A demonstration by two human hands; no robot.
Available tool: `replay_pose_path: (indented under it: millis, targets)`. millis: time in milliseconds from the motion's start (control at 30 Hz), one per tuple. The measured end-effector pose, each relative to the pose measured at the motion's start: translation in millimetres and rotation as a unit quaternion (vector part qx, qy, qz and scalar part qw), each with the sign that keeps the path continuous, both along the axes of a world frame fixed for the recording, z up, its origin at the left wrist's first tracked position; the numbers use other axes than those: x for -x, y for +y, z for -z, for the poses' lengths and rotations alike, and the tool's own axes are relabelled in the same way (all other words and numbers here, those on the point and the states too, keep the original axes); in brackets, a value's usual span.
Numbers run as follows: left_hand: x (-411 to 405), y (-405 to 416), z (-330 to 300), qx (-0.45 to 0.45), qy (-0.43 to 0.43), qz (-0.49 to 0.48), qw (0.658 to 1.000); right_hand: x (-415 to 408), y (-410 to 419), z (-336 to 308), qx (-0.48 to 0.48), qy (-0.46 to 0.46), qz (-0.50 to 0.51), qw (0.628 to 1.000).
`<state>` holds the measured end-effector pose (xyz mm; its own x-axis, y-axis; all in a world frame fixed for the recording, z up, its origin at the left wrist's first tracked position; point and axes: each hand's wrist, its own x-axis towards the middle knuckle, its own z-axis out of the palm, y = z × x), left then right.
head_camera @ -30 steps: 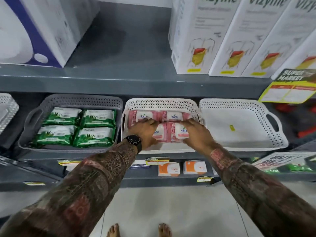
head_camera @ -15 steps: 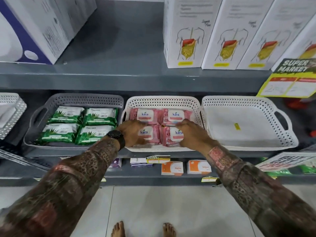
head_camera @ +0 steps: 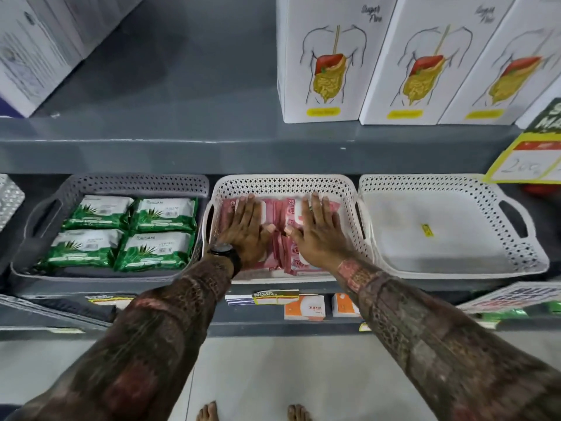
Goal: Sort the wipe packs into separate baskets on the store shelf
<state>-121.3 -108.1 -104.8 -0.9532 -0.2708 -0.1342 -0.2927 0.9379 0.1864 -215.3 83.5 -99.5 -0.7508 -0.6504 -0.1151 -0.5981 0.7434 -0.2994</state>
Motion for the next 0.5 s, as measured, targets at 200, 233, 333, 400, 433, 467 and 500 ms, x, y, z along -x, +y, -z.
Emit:
replay_pose_path:
  millis: [200,233,333,400,433,467,500]
  targets:
    - [8,-2,6,0.012,-0.028,-0.007,0.999,9,-8,0,-0.044,-0.018,0.000,0.999]
    - [9,-2,4,0.011,-0.038,-0.008,0.999,10,-8,-1,-0.043,-0.032,-0.004,0.999]
    - [3,1,-14,0.004,-0.043,-0.007,0.999,3,2,-13,-0.032,-0.050,-0.006,0.998]
    - [-9,5,-29,-0.010,-0.011,0.001,1.000,-11,12,-23,-0.010,-0.035,-0.010,0.999]
    - [-18,9,-35,-0.009,0.003,0.015,1.000,-21,17,-26,0.002,-0.016,-0.011,1.000]
    - [-30,14,-43,-0.008,0.011,0.025,1.000,-34,24,-32,0.009,0.002,-0.003,1.000]
    - [-46,19,-51,-0.010,0.026,0.031,0.999,-48,31,-37,0.024,0.024,0.007,0.999]
